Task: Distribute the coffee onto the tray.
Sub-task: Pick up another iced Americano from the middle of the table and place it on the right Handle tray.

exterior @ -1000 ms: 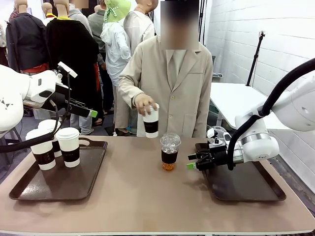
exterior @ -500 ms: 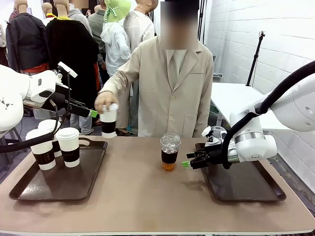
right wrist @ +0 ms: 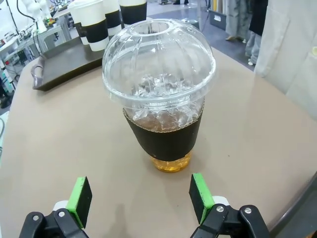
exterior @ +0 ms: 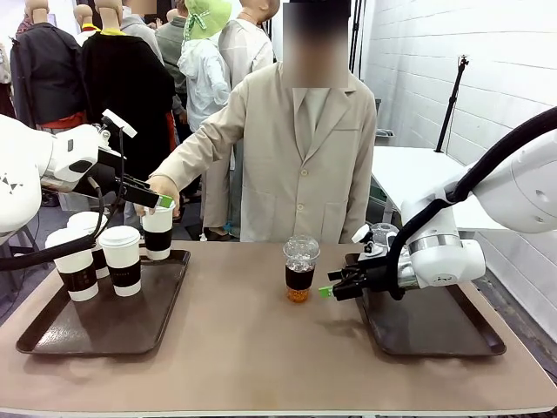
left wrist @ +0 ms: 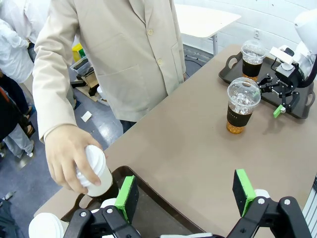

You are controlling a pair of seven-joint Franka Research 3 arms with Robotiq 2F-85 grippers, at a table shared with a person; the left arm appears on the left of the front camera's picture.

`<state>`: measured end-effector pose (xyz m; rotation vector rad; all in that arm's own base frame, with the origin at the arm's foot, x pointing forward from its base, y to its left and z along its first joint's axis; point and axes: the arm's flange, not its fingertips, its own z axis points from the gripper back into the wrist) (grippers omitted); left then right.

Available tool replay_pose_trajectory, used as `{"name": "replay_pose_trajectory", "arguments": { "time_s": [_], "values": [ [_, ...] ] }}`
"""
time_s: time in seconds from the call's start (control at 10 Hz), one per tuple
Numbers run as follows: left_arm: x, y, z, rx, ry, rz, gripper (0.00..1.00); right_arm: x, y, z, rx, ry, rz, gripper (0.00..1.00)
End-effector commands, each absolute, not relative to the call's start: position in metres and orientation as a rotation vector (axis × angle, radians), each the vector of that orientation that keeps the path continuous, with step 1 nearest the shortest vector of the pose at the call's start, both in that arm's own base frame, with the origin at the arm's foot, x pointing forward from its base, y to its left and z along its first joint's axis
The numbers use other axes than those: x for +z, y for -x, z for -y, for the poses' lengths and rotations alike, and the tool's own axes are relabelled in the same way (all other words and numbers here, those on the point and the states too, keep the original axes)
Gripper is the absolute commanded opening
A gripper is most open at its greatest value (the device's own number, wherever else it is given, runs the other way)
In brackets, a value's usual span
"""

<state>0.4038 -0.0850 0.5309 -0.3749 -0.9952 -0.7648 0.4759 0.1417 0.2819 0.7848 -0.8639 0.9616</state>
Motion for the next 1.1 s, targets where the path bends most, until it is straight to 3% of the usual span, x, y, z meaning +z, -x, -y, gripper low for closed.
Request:
{"name": "replay_pose_trajectory", "arguments": {
  "time_s": [0.0, 1.0],
  "values": [
    [0.531, -0.403, 0.085, -0.760, 0.377, 0.982, 1.00, 0.271, -0.480, -0.154, 0.968, -0.760, 0.906, 1.00],
    [0.531, -0.403, 0.085, -0.760, 0.377, 0.982, 1.00, 0.263, -0.499, -0.173, 0.965, -0.700, 0.933, 1.00]
  ]
}}
